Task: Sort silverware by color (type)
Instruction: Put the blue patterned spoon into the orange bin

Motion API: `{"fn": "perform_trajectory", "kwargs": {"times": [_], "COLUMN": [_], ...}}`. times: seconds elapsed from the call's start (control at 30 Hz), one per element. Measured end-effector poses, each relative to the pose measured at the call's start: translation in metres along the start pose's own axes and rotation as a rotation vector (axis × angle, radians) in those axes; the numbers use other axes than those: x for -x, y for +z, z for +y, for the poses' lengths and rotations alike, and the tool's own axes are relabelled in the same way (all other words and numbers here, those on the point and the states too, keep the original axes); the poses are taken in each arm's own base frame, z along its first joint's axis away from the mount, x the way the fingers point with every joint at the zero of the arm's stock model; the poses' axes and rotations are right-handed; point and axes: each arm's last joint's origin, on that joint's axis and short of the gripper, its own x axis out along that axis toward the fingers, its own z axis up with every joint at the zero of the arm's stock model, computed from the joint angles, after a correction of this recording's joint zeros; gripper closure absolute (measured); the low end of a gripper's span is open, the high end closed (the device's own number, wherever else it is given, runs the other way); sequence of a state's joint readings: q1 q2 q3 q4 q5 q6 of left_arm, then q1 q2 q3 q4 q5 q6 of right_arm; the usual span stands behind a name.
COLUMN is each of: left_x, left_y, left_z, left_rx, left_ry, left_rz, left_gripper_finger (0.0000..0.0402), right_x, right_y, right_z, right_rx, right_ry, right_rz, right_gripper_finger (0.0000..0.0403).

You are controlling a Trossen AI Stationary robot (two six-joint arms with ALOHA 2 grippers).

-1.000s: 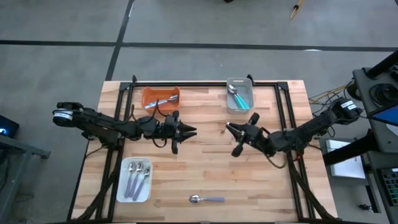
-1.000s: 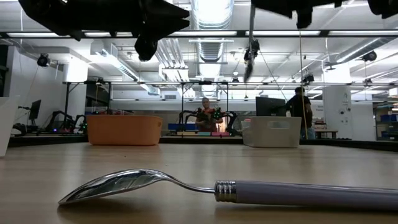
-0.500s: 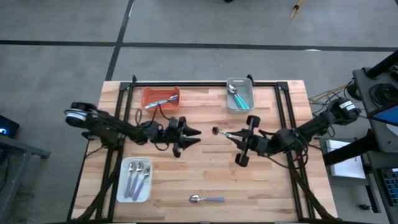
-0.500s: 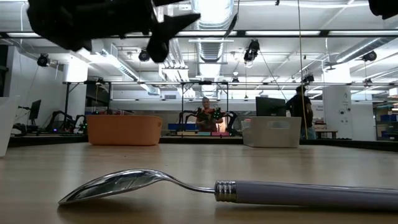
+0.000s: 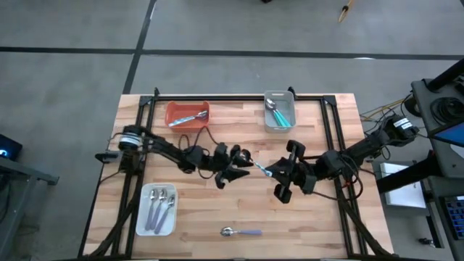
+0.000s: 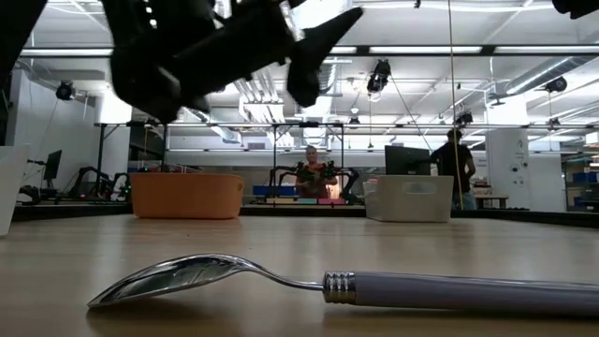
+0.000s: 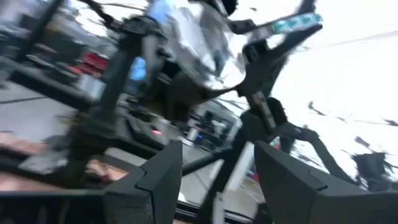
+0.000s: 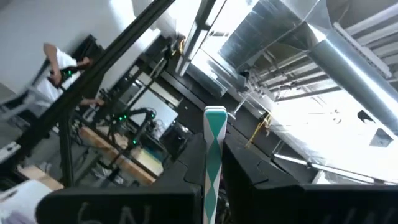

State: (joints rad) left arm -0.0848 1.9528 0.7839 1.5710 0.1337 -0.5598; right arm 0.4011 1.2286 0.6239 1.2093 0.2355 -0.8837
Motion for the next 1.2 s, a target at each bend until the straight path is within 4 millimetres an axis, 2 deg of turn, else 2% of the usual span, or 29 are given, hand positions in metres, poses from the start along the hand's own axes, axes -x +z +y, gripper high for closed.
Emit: {"fn": "perform_trajectory", "kwargs": {"times": [0.17,0.27,0.47,0.67,0.8,1.07,1.2], "left_x": [-0.029,-0.037,-0.037,-0.043,-0.046,-0.046,-0.045], "left_y": [0.005,0.011,0.028,0.046,0.049,0.052,0.055], "left_z": [0.003,0.006,0.009,0.006,0.005,0.005,0.007], "left_rx": [0.006,0.015,-0.006,-0.032,-0.038,-0.033,-0.003], "left_ry": [-0.209,-0.265,-0.254,-0.26,-0.279,-0.285,-0.288], "left_rz": [0.038,0.046,0.004,-0.051,-0.058,-0.062,-0.056], "left_gripper_finger": [0.0222,0.0222,0.0222,0.0222,0.0231,0.0278,0.0285], "right_x": [-0.002,-0.002,-0.001,-0.002,-0.003,-0.002,0.0], "right_y": [-0.003,-0.001,0.001,-0.004,-0.007,-0.011,-0.014], "right_z": [0.004,0.004,0.007,0.015,0.02,0.022,0.025], "right_rx": [0.044,0.044,0.081,0.156,0.2,0.258,0.29], "right_ry": [0.011,0.012,0.025,0.047,0.055,0.055,0.082], "right_rz": [0.008,-0.003,-0.012,-0.007,0.002,0.046,0.079], "right_gripper_finger": [0.0383,0.0383,0.0383,0.0383,0.0383,0.0383,0.0383]}}
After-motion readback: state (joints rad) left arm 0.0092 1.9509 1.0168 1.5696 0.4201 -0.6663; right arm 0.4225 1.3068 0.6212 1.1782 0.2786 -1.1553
